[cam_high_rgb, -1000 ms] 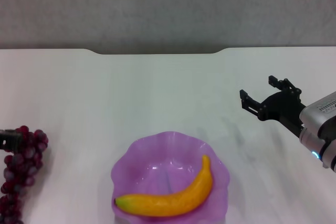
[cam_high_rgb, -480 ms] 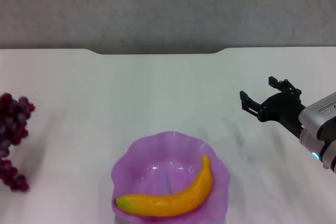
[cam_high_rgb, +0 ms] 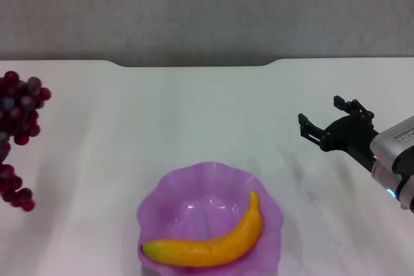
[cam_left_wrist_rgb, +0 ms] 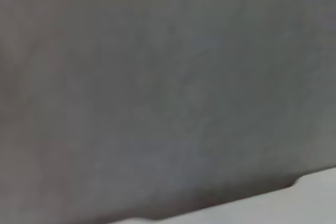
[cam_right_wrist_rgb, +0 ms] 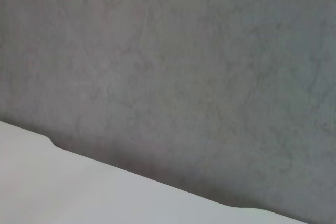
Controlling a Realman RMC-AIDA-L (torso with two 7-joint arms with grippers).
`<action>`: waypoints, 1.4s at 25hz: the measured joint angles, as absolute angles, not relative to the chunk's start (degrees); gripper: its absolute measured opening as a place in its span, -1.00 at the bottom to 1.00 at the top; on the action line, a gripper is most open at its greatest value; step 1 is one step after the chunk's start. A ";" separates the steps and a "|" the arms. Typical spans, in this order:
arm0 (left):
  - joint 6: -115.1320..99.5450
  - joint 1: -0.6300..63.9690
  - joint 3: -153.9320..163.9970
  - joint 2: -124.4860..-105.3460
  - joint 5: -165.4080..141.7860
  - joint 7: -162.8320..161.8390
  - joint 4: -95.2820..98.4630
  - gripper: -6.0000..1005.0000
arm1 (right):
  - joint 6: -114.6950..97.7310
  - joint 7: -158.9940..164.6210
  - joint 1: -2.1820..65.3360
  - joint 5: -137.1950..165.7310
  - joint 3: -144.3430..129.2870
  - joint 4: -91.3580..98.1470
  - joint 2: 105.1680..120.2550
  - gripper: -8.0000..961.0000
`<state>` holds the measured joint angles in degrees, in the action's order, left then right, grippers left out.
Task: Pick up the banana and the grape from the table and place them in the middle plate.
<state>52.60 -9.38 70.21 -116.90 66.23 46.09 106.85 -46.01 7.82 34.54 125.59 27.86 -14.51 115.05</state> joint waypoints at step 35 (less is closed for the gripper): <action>59.64 -8.82 86.73 -117.02 98.79 84.91 95.27 -0.74 | -45.98 4.86 35.09 125.15 28.75 -14.24 115.05 0.83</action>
<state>59.64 -8.82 86.73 -117.02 98.79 84.91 95.27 -45.98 4.86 35.09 125.15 28.75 -14.24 115.05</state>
